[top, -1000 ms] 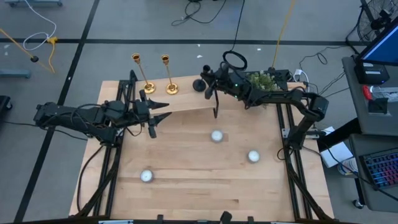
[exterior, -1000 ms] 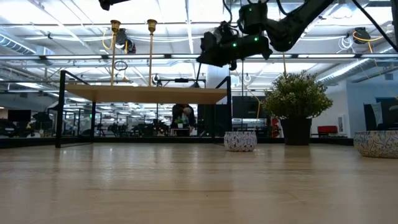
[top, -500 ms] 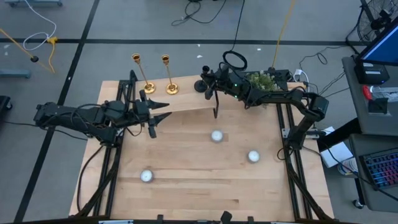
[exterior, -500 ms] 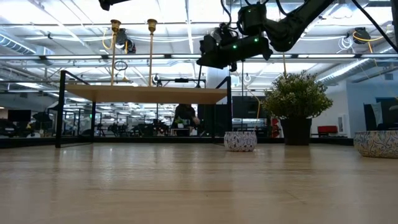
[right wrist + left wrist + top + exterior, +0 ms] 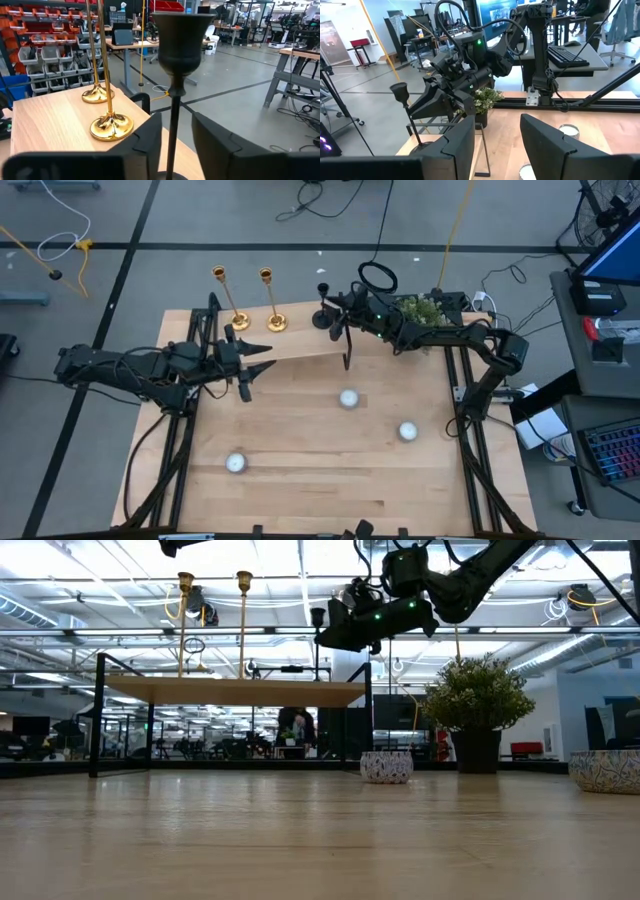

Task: Pick & Place candle stick holders
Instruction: Put the black candle holder on the shelf, then put the gray and red scented candle on the shelf

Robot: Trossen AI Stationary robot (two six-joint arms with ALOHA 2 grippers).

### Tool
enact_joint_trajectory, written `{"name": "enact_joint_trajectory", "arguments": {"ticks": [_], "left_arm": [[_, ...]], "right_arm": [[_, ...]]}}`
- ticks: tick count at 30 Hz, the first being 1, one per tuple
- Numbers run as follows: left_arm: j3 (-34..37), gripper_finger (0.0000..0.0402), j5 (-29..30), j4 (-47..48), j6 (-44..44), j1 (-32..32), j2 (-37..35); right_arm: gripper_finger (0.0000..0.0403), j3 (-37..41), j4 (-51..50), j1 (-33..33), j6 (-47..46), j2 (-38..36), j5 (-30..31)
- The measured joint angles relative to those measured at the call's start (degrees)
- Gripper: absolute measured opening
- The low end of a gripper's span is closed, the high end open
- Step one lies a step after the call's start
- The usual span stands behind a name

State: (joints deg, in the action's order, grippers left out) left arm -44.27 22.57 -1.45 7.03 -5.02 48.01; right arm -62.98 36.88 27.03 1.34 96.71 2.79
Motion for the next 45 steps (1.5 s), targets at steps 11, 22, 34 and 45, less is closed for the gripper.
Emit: {"name": "enact_joint_trajectory", "arguments": {"ticks": [11,22,34,45], "left_arm": [[0.0,0.0166,0.0,11.5,-2.8,-0.1,0.0],[0.0,0.0165,-7.4,31.5,-11.1,-3.5,0.0],[0.0,0.0165,-17.2,53.3,-39.3,-13.6,0.8],[0.0,0.0165,-16.6,53.7,-53.9,-24.5,12.0]], "right_arm": [[0.0159,0.0,-2.1,-2.3,3.2,0.0,0.1],[0.0163,0.0,-5.0,-5.7,7.5,-2.5,0.6],[0.0163,0.1,-12.8,-5.8,8.9,-4.4,7.8],[0.0162,0.1,-22.1,-10.6,8.8,-6.8,7.6]]}}
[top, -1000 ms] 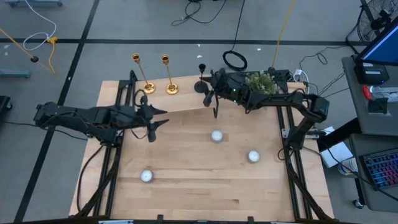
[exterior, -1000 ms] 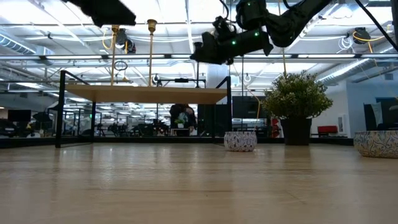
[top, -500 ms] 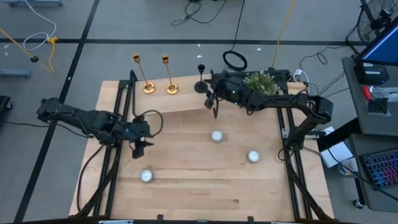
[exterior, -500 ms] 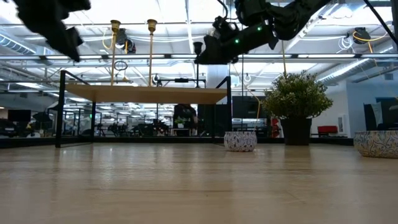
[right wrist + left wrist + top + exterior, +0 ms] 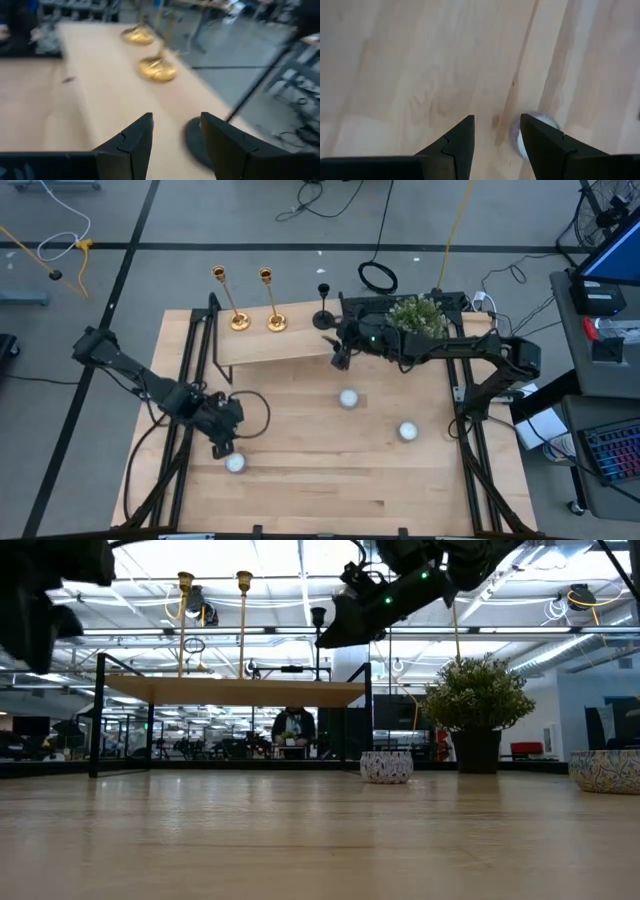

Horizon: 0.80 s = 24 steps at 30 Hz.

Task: Pick & Place candle stick holders
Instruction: Put the gray and red scented candle on the shelf

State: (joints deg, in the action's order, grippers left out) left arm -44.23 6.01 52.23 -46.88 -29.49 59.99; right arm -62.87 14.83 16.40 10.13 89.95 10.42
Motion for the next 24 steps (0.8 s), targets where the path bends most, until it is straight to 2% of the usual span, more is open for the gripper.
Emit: {"name": "enact_joint_trajectory", "arguments": {"ticks": [7,14,24], "left_arm": [[0.0,0.0165,-4.4,0.0,-4.7,-1.4,8.0],[0.0,0.0165,-9.5,-2.7,-4.6,-1.5,13.6],[0.0,0.0165,-10.1,-4.4,-4.5,-1.7,16.9]], "right_arm": [[0.0162,0.0,-7.3,-7.0,0.0,-0.7,-0.2],[0.0160,0.0,-9.6,-12.6,0.0,-0.8,-0.1],[0.0159,0.0,-9.5,-14.9,1.1,-0.8,0.0]]}}
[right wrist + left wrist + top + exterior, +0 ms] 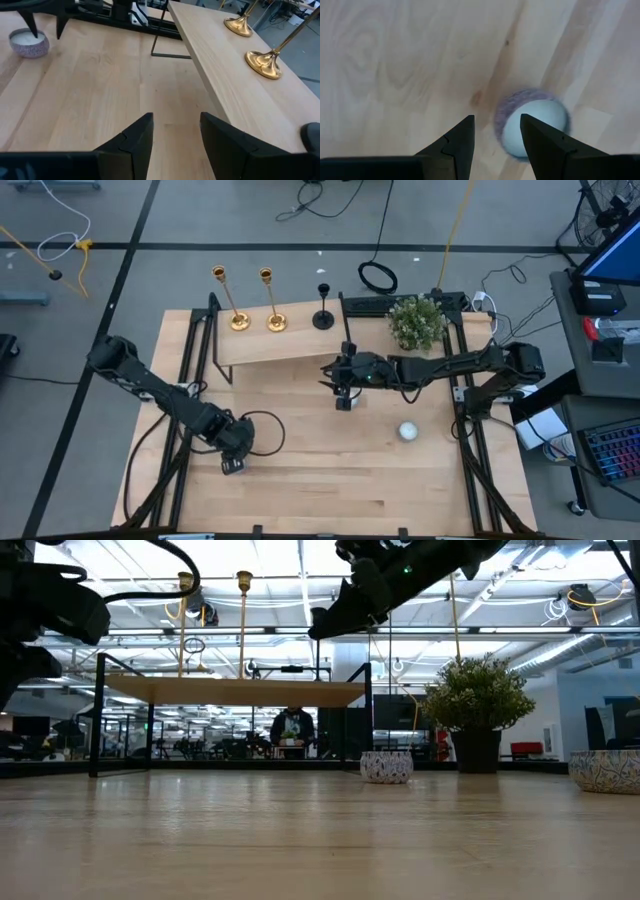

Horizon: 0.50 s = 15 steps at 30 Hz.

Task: Pick & Place candle stick holders
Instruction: Put the gray and red scented candle on the shelf

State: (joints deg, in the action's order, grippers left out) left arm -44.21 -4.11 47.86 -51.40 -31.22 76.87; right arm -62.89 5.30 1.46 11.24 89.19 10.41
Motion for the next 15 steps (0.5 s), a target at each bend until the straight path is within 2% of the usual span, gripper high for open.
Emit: {"name": "enact_joint_trajectory", "arguments": {"ticks": [15], "left_arm": [[0.0,0.0165,-0.6,0.0,0.3,-1.5,2.8]], "right_arm": [[0.0155,0.0,0.0,-0.1,0.0,0.0,0.0]]}}
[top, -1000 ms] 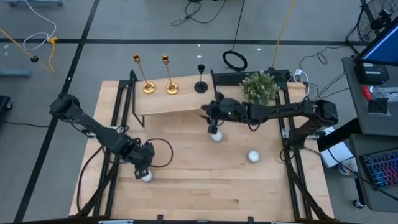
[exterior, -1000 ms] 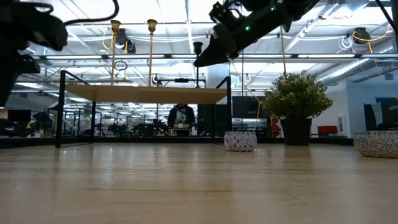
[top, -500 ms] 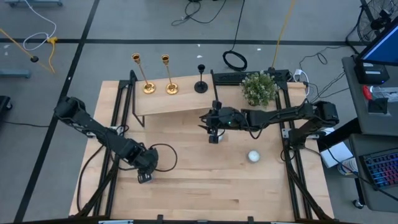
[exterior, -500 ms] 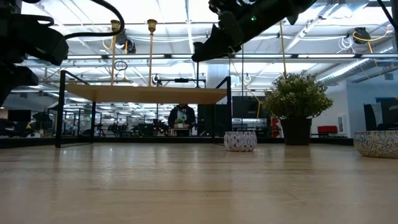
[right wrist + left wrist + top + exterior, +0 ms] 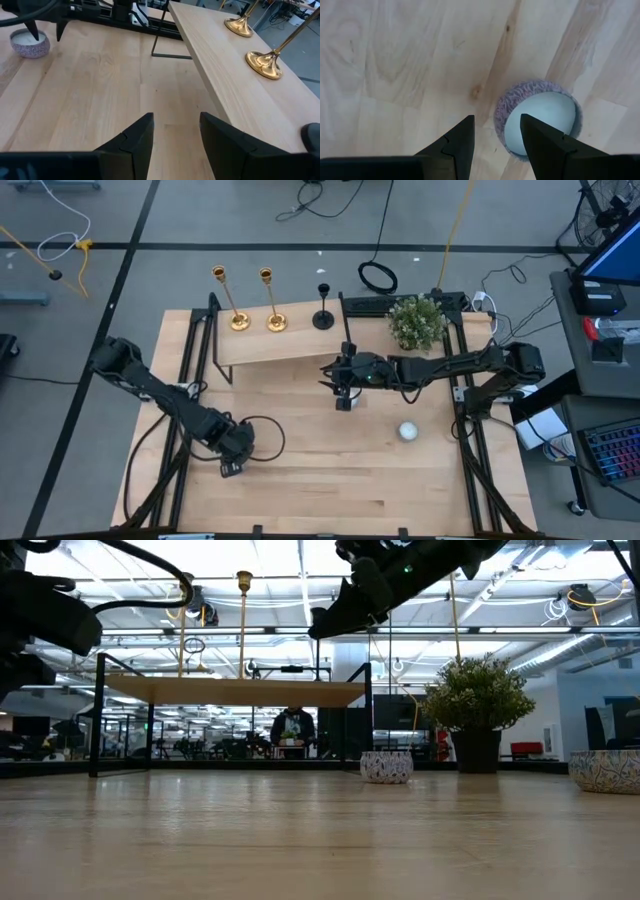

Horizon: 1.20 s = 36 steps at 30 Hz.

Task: Pick & Place candle stick holders
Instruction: Put the gray and red scented candle on the shelf

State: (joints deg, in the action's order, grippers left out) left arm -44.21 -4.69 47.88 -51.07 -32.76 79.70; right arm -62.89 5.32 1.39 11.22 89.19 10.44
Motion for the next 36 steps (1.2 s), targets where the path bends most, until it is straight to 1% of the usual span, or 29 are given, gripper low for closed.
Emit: {"name": "enact_joint_trajectory", "arguments": {"ticks": [4,6,15,20,26,36], "left_arm": [[0.0,0.0164,0.4,0.0,0.1,-0.1,0.0],[0.0,0.0158,0.7,0.0,0.5,-0.1,0.0],[0.0,0.0089,0.7,-0.1,0.8,-0.1,0.0],[0.0,0.0071,0.7,-0.2,-1.1,-0.1,0.0],[0.0,0.0088,2.0,-0.1,-1.6,-0.1,0.0],[0.0,0.0142,2.4,-0.2,-0.5,-0.8,0.0]], "right_arm": [[0.0155,0.0,0.0,0.0,0.0,0.0,0.0],[0.0155,0.0,0.0,0.0,0.0,0.0,0.0],[0.0155,0.0,0.0,0.0,0.0,0.0,0.0],[0.0155,0.0,0.0,0.0,0.0,0.0,0.0],[0.0155,0.0,0.0,0.0,0.0,0.0,0.0],[0.0155,0.0,0.0,0.0,0.0,0.0,0.0]]}}
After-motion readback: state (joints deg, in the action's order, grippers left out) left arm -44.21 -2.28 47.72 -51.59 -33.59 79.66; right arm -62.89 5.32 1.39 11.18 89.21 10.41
